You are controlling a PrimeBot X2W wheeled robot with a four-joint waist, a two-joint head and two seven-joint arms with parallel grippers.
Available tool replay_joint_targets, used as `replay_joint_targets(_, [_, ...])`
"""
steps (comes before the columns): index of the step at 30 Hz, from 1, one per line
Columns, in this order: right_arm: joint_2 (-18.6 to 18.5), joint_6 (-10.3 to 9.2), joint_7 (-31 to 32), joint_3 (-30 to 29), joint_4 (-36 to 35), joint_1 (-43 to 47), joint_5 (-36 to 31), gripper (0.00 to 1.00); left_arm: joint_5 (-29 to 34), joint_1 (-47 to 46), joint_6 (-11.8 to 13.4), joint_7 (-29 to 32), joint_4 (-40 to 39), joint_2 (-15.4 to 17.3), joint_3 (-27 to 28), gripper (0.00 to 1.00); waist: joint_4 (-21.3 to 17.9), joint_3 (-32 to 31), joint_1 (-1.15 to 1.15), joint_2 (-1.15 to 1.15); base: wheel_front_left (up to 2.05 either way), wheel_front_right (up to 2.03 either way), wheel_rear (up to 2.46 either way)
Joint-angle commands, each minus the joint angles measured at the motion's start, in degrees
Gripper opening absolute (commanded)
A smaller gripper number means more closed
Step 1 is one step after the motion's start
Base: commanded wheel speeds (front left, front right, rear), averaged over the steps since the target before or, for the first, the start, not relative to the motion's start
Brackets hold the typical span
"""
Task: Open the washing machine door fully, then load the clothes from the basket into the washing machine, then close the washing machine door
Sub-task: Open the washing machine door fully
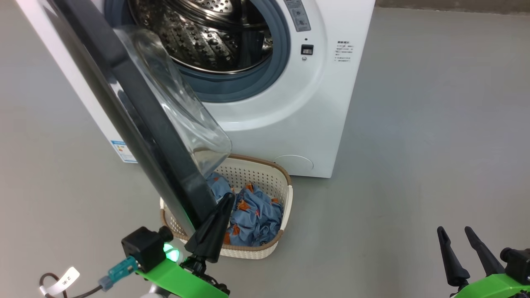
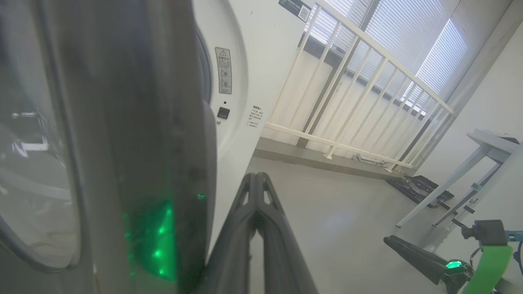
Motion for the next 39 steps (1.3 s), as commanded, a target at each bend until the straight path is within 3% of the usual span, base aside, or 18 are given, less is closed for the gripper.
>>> replay_joint_targets(1, [-1.50, 0.09, -0.69, 1.27, -1.49, -1.56, 0.07, 1.00, -1.09, -1.08, 0.66, -0.38, -0.43, 1.56, 4.20, 0.00, 0.49, -0.13, 0.00, 0.00, 0.00, 0.00, 0.00])
replay_joint_targets(20, [-2.00, 0.09, -0.69, 2.77, -2.11, -2.33, 0.46, 1.00, -0.17, 1.97, 0.66, -0.38, -0.42, 3.96, 4.59, 0.00, 7.05, -0.07, 0.00, 0.00, 0.00, 0.00, 0.00])
replay_joint_targets(29, [-2.30, 0.09, -0.69, 2.76, -2.44, -2.57, 0.32, 1.00, 2.27, 5.20, 0.78, -0.38, -2.33, 3.99, 7.78, 0.00, 10.09, 0.11, 0.00, 0.00, 0.00, 0.00, 0.00])
replay_joint_targets(39, [-2.66, 0.09, -0.69, 2.91, -2.41, -2.46, 0.28, 1.00, 3.78, 8.17, 3.15, -0.38, -3.56, 4.52, 13.05, 0.00, 12.44, -0.04, 0.00, 0.00, 0.00, 0.00, 0.00])
